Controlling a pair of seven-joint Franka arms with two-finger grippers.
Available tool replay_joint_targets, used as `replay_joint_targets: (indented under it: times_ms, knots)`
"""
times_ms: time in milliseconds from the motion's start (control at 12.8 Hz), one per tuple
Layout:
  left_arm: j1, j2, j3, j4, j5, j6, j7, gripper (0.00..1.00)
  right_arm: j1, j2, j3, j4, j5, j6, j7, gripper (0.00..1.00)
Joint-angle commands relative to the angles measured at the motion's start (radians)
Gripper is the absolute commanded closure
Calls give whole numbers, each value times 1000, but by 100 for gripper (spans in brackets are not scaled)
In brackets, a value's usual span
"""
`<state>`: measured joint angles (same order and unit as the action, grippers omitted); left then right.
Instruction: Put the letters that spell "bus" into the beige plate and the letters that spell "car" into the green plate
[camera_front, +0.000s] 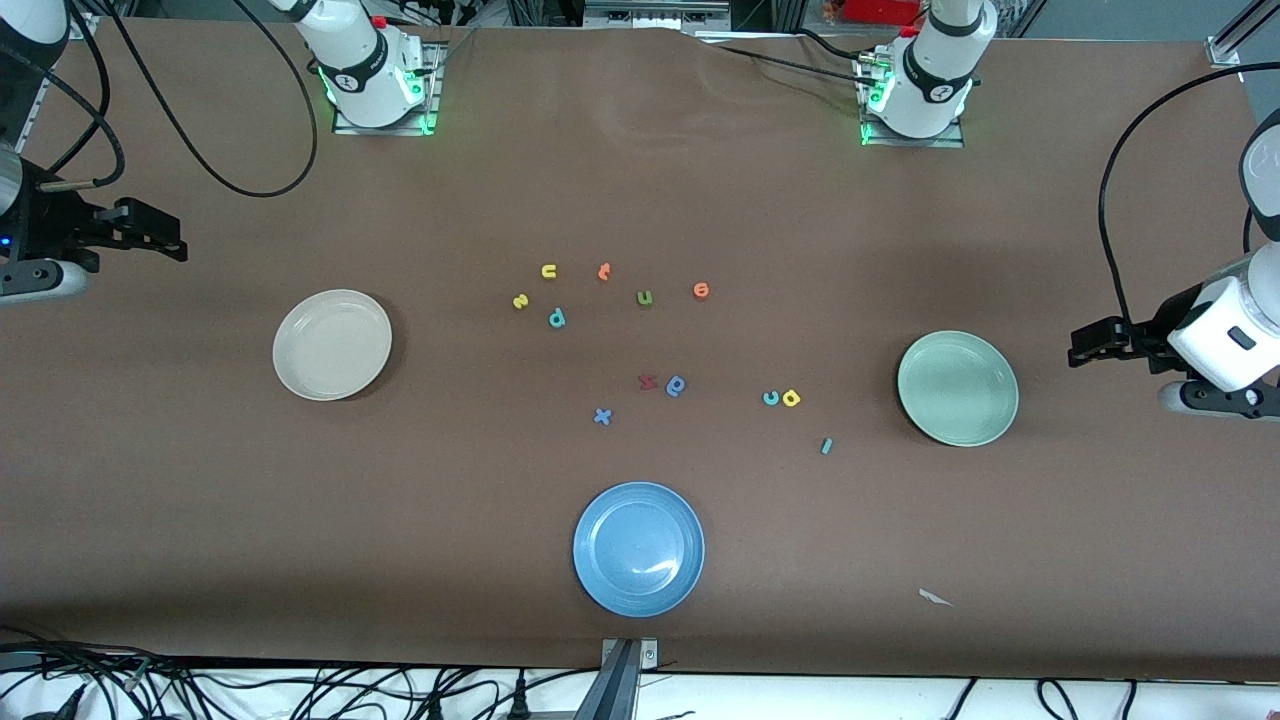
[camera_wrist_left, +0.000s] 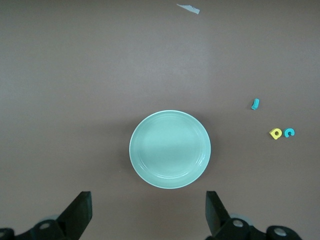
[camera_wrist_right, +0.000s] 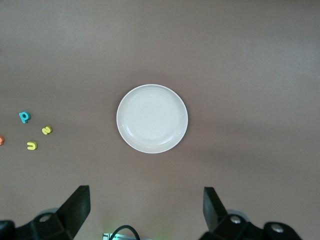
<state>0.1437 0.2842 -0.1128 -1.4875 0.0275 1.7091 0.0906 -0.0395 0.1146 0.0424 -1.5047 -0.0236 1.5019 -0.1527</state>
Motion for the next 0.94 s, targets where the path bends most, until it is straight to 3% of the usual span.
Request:
replay_joint_targets:
  times_ms: [0,468,624,858]
  knots:
    - [25,-8,-5,7,-64,-26,15,0,3,11,-4,32,-13,-26,16,0]
    - [50,-8,-2,24,-52,-51,77,0,6,14,-22,60,-12,-28,18,0]
    - [50,-10,-5,24,-52,-58,75,0,1,16,-22,61,25,-26,39,0]
    - [48,-11,-5,62,11,-83,75,0,0,17,-22,61,20,-26,39,0]
